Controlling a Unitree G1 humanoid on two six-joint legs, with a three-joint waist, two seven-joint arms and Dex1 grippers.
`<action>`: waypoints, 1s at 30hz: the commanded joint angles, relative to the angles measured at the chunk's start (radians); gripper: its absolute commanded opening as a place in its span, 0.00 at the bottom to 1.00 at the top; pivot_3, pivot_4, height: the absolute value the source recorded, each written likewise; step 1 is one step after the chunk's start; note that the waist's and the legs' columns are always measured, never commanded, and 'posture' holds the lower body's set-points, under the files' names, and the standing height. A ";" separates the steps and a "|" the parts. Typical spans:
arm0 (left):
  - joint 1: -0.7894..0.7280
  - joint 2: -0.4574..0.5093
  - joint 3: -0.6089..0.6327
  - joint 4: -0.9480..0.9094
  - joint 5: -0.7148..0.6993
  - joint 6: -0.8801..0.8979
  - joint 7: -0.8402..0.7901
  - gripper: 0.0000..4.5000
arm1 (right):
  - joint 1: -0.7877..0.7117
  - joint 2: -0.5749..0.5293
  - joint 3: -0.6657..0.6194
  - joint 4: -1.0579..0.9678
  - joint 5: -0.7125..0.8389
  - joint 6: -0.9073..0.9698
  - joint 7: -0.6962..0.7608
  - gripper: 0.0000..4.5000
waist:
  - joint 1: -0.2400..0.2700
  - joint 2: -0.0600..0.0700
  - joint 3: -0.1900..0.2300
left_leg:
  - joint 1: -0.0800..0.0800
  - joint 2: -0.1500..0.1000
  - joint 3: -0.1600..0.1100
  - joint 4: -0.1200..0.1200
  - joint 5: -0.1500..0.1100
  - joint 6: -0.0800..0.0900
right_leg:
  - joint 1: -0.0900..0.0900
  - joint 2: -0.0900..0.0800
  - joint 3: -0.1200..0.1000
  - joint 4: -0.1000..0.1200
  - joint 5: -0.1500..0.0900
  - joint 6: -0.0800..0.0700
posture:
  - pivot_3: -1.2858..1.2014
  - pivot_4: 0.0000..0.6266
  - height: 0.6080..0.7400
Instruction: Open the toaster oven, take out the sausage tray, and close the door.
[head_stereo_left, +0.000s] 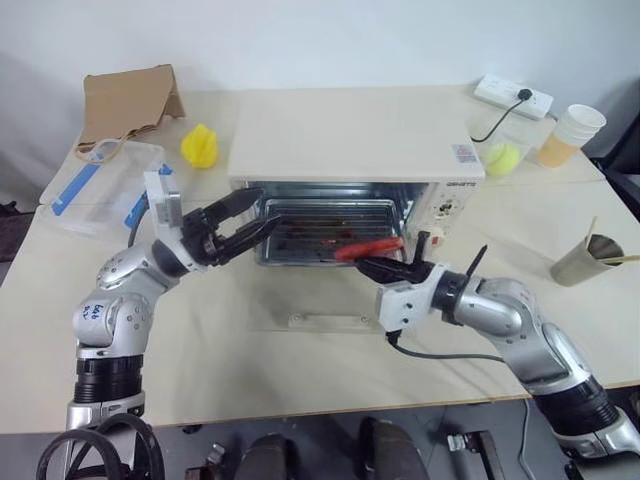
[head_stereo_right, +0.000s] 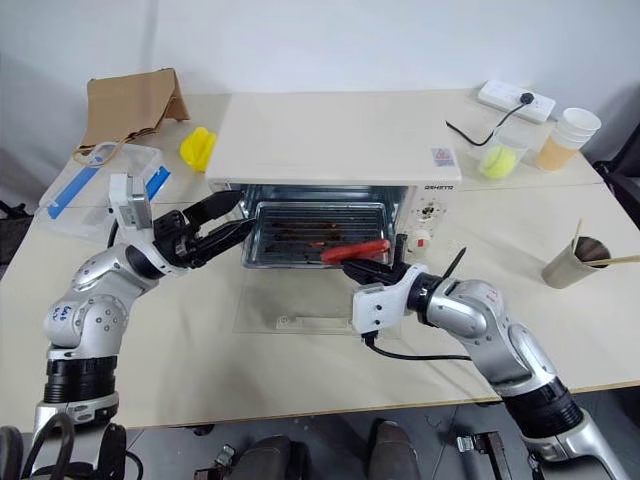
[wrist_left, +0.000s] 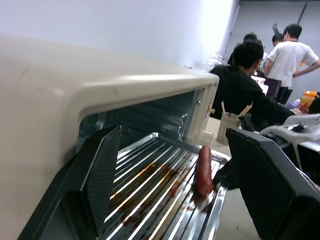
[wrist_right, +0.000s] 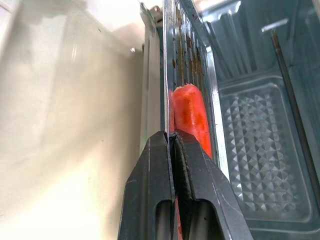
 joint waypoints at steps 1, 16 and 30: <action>0.020 0.023 0.025 0.019 -0.003 -0.016 -0.037 0.79 | 0.041 -0.029 -0.043 -0.086 0.024 -0.055 -0.007 0.01 | 0.003 0.000 0.000 | 0.000 0.000 0.000 0.000 0.000 0.000 | 0.000 0.000 0.000 0.000 0.000 0.000 | 0.52 0.24 1.00; 0.094 0.168 0.082 0.040 -0.120 0.230 -0.084 0.79 | 0.139 -0.072 -0.101 -0.084 0.023 -0.231 -0.054 0.01 | 0.001 0.000 0.000 | 0.000 0.000 0.000 0.001 0.000 0.000 | 0.000 0.000 0.001 0.000 0.000 0.000 | 0.52 0.24 1.00; 0.024 0.227 0.127 0.048 -0.446 1.022 0.223 0.79 | 0.113 -0.070 -0.083 -0.052 0.033 -0.318 -0.055 0.01 | 0.001 -0.002 0.001 | 0.001 0.000 -0.003 0.001 0.000 0.000 | 0.000 0.000 0.002 0.001 0.000 0.000 | 0.52 0.24 1.00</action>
